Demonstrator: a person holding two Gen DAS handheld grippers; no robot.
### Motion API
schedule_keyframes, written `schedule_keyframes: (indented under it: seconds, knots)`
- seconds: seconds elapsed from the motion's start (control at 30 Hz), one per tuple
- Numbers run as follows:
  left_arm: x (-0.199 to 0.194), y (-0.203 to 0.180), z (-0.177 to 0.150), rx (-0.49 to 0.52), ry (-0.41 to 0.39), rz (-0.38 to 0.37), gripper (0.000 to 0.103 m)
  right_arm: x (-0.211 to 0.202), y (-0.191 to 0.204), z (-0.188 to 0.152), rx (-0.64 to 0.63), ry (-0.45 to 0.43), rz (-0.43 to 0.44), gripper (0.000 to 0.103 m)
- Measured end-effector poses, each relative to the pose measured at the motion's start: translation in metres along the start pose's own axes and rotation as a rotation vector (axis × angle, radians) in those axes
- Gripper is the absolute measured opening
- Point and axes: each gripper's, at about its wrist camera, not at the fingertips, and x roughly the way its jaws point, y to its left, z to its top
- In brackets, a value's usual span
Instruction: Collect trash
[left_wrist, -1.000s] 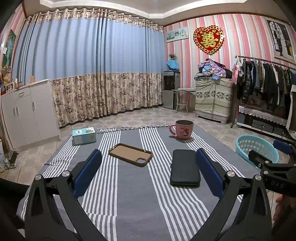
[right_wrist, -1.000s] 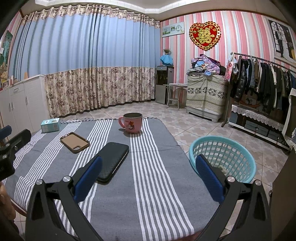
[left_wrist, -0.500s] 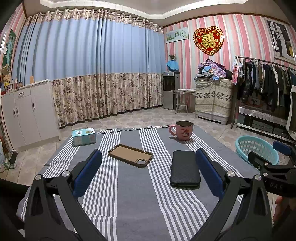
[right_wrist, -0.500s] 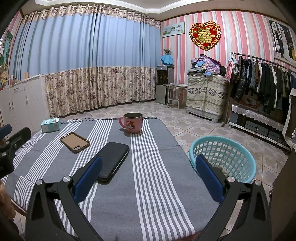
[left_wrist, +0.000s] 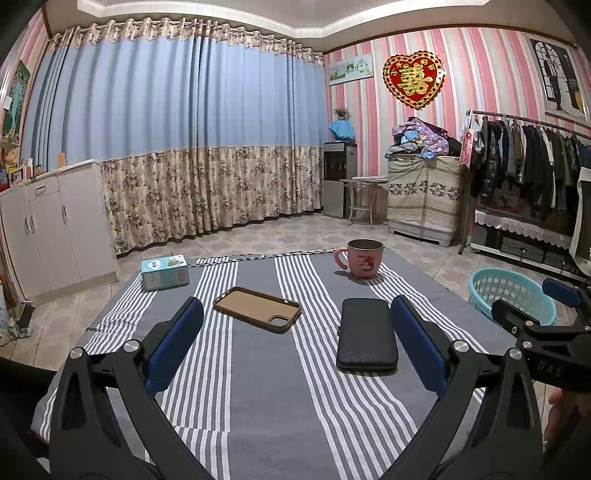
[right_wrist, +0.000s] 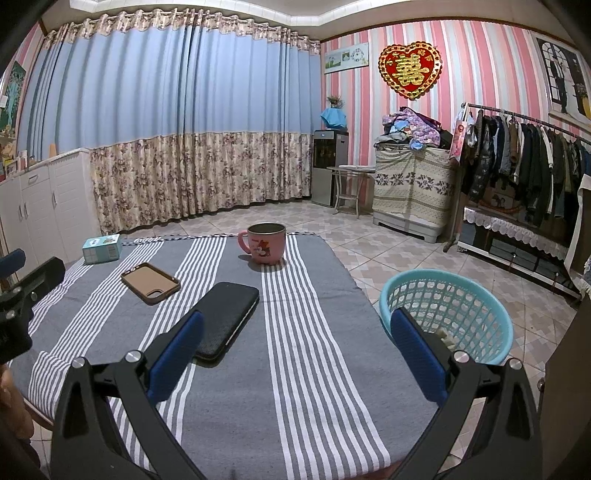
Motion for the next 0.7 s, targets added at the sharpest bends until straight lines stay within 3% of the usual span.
schedule_keyframes:
  seconds: [0.7]
  knots:
    - [0.0000,-0.0018,0.0014,-0.001,-0.002,0.002,0.098,0.0004,0.0012,-0.0008,0.000,0.001,-0.001,0.099]
